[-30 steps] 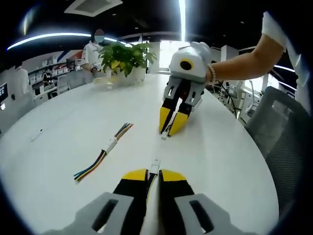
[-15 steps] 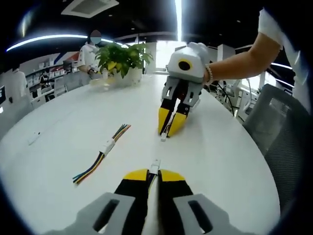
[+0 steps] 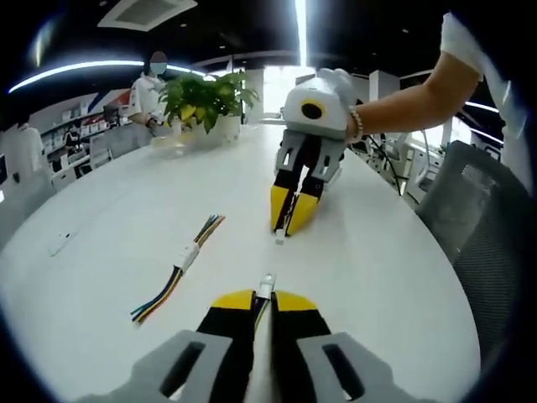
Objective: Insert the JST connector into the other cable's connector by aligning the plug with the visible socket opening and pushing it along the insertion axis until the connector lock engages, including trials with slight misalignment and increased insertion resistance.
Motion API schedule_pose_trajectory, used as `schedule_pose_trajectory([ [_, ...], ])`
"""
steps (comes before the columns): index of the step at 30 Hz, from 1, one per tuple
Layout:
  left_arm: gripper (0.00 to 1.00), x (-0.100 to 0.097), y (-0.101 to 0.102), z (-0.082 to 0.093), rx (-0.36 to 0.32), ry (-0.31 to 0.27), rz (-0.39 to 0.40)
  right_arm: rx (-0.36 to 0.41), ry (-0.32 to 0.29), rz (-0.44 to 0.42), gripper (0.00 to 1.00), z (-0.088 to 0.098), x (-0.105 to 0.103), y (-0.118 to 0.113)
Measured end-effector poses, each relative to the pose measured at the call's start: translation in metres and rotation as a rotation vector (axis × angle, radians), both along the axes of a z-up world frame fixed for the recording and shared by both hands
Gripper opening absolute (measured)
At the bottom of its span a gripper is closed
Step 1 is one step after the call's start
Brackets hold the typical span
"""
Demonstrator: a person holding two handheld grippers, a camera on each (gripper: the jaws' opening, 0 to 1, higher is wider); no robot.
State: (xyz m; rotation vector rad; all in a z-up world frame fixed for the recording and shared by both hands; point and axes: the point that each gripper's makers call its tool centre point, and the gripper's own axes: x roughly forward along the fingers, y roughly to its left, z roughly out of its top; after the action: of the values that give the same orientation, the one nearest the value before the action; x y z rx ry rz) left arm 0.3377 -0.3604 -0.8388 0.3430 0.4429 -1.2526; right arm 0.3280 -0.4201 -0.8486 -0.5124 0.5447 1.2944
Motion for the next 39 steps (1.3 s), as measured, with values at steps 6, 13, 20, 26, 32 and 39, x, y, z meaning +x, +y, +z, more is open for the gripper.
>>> schedule_pose_trajectory([
  [6,0.0,0.0,0.001,0.005,0.006,-0.007,-0.002,0.002,0.0,-0.011,0.02,0.006,0.001,0.002],
  [13,0.0,0.002,0.001,0.013,0.012,-0.025,0.0,0.016,-0.018,-0.026,0.02,0.019,0.007,0.006],
  [20,0.0,0.007,0.002,0.021,0.017,-0.051,0.004,0.026,-0.045,-0.023,0.02,0.028,0.01,0.012],
  [26,0.0,0.007,0.002,0.025,0.018,-0.062,0.006,0.031,-0.06,-0.026,0.02,0.032,0.012,0.018],
  [32,0.0,0.006,-0.001,0.026,0.014,-0.063,0.003,0.041,-0.069,-0.027,0.02,0.034,0.015,0.024],
  [39,0.0,0.007,-0.002,0.024,0.016,-0.072,0.01,0.053,-0.074,-0.03,0.02,0.035,0.017,0.03],
])
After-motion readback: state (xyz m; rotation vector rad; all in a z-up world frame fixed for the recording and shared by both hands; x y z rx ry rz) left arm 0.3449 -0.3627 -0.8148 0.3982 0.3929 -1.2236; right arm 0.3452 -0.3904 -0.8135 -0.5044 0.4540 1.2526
